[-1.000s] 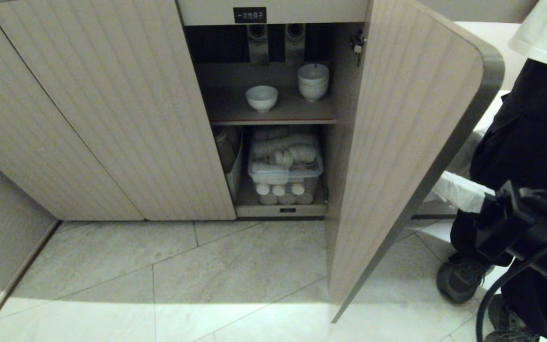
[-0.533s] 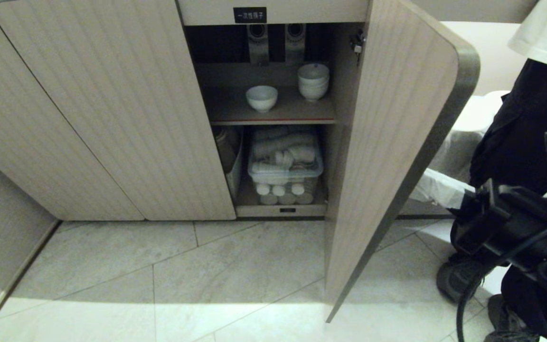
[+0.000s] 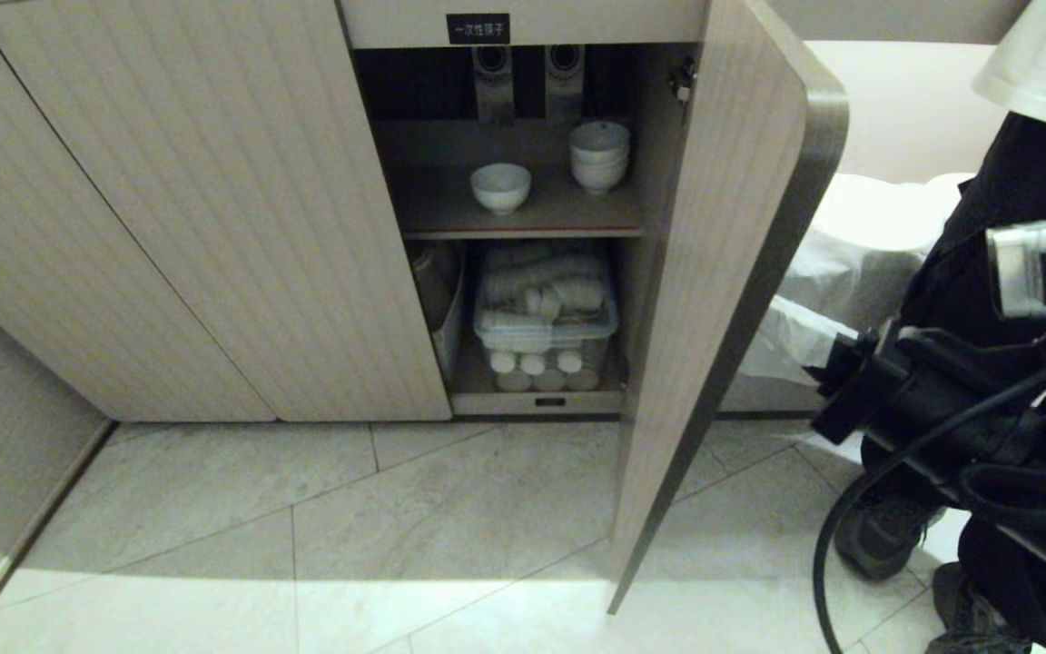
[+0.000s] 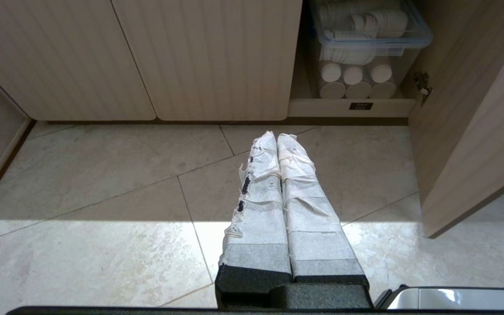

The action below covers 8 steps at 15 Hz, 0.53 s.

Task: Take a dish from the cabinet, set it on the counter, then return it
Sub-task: Close the cabinet door

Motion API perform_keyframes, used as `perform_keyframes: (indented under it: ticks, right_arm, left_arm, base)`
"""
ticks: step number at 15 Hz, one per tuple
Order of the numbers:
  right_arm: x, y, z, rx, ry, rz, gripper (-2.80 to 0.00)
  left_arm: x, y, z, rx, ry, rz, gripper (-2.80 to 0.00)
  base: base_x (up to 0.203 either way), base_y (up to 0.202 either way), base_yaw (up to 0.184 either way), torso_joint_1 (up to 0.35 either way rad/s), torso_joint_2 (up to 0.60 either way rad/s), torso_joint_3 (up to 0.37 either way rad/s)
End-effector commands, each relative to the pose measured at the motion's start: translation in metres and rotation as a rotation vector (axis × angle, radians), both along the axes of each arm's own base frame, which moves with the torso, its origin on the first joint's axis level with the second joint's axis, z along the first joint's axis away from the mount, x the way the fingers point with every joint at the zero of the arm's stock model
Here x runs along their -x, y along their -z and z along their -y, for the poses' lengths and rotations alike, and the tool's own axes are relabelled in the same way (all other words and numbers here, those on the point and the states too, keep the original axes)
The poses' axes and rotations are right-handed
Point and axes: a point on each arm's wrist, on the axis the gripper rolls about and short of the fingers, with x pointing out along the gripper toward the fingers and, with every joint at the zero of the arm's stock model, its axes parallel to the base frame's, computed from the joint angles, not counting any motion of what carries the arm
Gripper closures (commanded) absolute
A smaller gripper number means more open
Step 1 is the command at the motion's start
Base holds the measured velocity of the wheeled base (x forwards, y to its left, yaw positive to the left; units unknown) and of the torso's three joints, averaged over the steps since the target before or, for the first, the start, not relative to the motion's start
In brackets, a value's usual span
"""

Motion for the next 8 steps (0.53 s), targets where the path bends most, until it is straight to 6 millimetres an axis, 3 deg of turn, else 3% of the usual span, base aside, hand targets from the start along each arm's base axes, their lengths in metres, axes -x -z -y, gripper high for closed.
perform_keyframes:
  ticks: [1,8]
  right_arm:
    - [-0.01,0.001,-0.006,-0.002,0.002,-0.002,0.0]
    - [-0.039,-0.008,-0.036,-0.045,0.029,0.027,0.0]
  left_arm:
    - [0.0,0.0,0.0,0.0,0.001,0.0,0.0]
    - [0.0,0.0,0.0,0.0,0.0,0.0,0.0]
  base:
    - [0.0,0.0,0.0,0.0,0.0,0.0]
    - [0.0,0.0,0.0,0.0,0.0,0.0]
